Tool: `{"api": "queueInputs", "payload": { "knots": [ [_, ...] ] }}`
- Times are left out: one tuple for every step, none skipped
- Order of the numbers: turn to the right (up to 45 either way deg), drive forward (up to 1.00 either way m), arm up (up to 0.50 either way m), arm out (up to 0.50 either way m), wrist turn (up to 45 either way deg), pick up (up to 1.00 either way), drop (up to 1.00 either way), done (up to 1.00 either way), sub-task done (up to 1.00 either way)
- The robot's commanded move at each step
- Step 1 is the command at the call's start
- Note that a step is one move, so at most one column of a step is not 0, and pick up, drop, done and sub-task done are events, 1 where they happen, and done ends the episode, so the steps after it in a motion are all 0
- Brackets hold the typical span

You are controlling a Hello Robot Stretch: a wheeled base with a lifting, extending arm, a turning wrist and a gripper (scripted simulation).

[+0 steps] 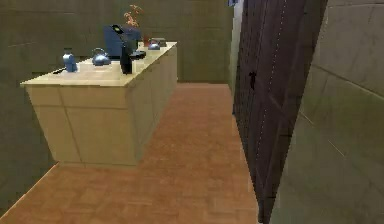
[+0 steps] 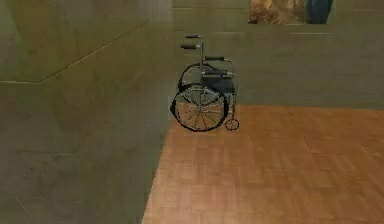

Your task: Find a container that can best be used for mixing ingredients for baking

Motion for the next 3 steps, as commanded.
{"api": "queueInputs", "payload": {
  "knots": [
    [0.0,1.00,0.00,0.00,0.0,0.00,0.00,0.00,0.00],
    [0.0,1.00,0.00,0.00,0.0,0.00,0.00,0.00,0.00],
    [0.0,1.00,0.00,0.00,0.0,0.00,0.00,0.00,0.00]
  ]
}}
